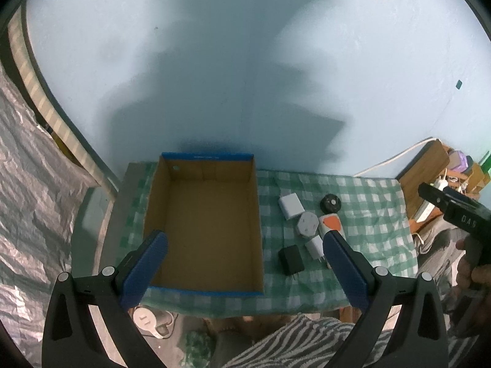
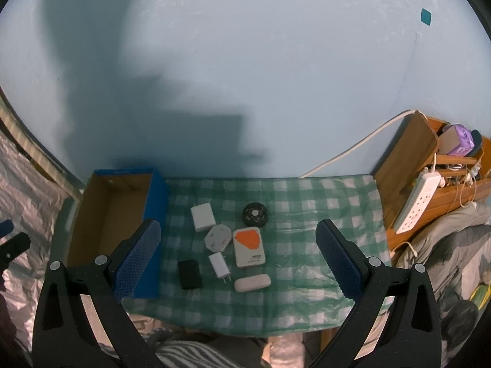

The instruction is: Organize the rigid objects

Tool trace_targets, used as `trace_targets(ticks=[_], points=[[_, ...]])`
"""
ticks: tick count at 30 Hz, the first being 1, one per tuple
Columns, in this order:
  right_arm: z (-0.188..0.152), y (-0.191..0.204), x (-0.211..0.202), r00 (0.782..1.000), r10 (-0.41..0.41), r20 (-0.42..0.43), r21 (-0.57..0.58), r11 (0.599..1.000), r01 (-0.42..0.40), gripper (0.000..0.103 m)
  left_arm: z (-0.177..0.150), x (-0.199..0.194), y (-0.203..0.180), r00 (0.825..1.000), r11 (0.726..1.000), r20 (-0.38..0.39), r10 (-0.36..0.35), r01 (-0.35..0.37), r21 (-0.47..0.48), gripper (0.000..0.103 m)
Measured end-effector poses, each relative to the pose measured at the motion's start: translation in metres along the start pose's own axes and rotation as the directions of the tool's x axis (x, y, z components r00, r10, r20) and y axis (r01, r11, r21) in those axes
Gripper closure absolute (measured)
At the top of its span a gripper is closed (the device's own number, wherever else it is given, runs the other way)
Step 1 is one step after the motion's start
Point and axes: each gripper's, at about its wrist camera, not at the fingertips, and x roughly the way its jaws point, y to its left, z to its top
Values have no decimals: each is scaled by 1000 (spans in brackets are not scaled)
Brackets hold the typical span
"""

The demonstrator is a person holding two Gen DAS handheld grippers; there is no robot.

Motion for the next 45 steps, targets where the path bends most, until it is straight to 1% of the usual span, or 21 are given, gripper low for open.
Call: trace_targets(ticks=[6,12,26,30,35,39,41,42,44,45], points=[[-1,0,1,1000,3,-4,0,1000,-3,2,0,-1,-1,1000,1000,-2,1,-1,2,1],[-1,-1,0,1000,4,-4,-3,1000,-4,2,6,4,-1,1000,1000,-6,-1,1,-19,1],[-3,-4,0,1000,5,-15,-5,1000,-5,2,9,9,-10,1000,1000,-20,-8,8,0,1],[-3,-7,2,1000,6,-27,-6,1000,-6,2,8,13,-9,999,1000,-41,-2,2,-4,1],[-3,-9,10,999,4,-52,-12,1000,-5,2,7,25,6,997,999,-75,34,-37,-36,1],[-4,-12,22,997,-2,-81,-27,1000,-1,2,6,41,35,992,994,-104,77,-84,-73,1],[-4,-15,30,995,2,-101,-29,1000,-5,2,5,51,51,985,988,-121,126,-135,-75,1],[-5,-16,34,994,5,-110,-28,1000,-8,2,5,54,56,983,987,-124,133,-143,-75,1],[-7,-19,46,991,7,-136,-33,999,-12,2,3,67,73,973,981,-162,163,-177,-78,1],[-9,-21,53,988,5,-154,-38,999,-11,2,2,71,77,972,981,-171,164,-179,-80,1]])
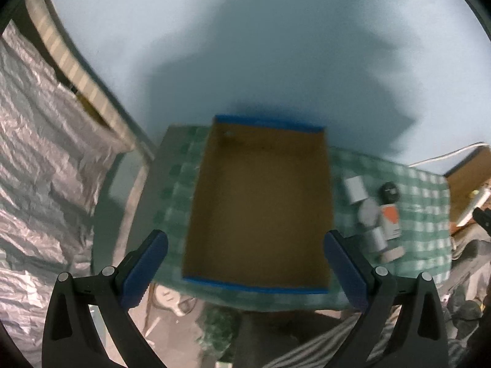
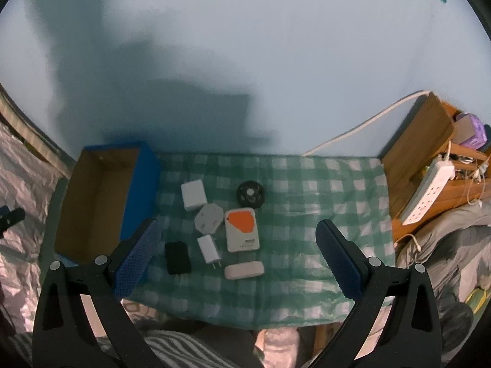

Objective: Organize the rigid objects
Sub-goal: 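Grasp the cardboard box wall with the left gripper while the right gripper reaches toward the objects, then grasp the white earbud case with the right gripper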

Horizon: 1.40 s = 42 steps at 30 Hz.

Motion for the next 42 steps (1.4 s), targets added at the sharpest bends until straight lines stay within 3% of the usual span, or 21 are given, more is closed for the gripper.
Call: trace_targets(ticks=[10,17,23,29,32,33,38,42], points=[[-16,-11,74,985,1,-170,-6,1000,-2,2,-3,64,34,992,999,-121,37,-38,-13,5],[-44,-12,140,942,-18,-336,-54,999,-1,3,-13,99,42,981,999,-191,45,-47,-9,9],[-67,-11,178,901,-11,-434,-86,996,-29,5,-18,118,53,973,998,-227,40,-49,-35,21],[-82,-2,201,898,-65,-435,-210,977,-32,5,-22,135,57,959,998,-277,58,-66,-18,34],[-86,5,211,901,-77,-427,-266,963,-44,5,-24,142,60,953,999,-302,34,-40,-12,43],[-87,7,214,899,-82,-431,-275,960,-45,5,-25,144,61,952,999,-307,22,-29,-17,49],[-90,11,234,885,-103,-453,-296,954,-40,5,-29,149,59,952,1000,-305,18,-10,28,54],[-87,12,253,875,-87,-476,-268,962,-49,7,-31,157,62,944,1000,-331,11,-1,31,70]])
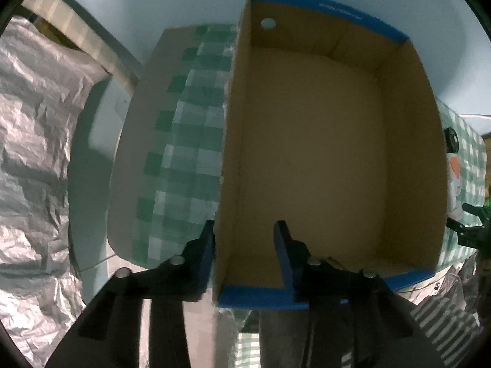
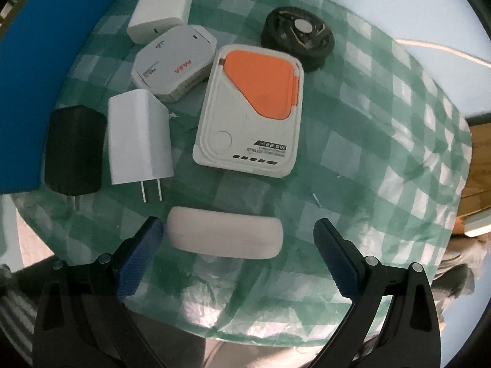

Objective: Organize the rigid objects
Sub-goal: 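Grasp the white earbud case with the right gripper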

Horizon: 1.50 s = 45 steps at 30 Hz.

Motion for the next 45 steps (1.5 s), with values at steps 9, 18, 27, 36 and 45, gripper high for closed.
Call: trace_targets(ticks=[9,18,27,36,45], points=[[13,7,34,998,63,-18,16,998,-63,24,5,12,15,1000,1000,-14,19,-19,-9,79],[14,-5,45,995,103,5,51,993,-103,24,4,23,21,999,1000,-45,-12,12,-9,90],[32,-14,18,988,142,59,92,985,-147,24,3,22,16,998,1000,-58,-10,9,-3,97],[43,-8,-31,984,142,105,76,986,-151,24,-1,13,19,997,999,-69,-33,32,-24,97],[56,18,-76,975,164,148,45,984,-172,24,-5,10,18,996,999,-79,-31,30,-14,97]])
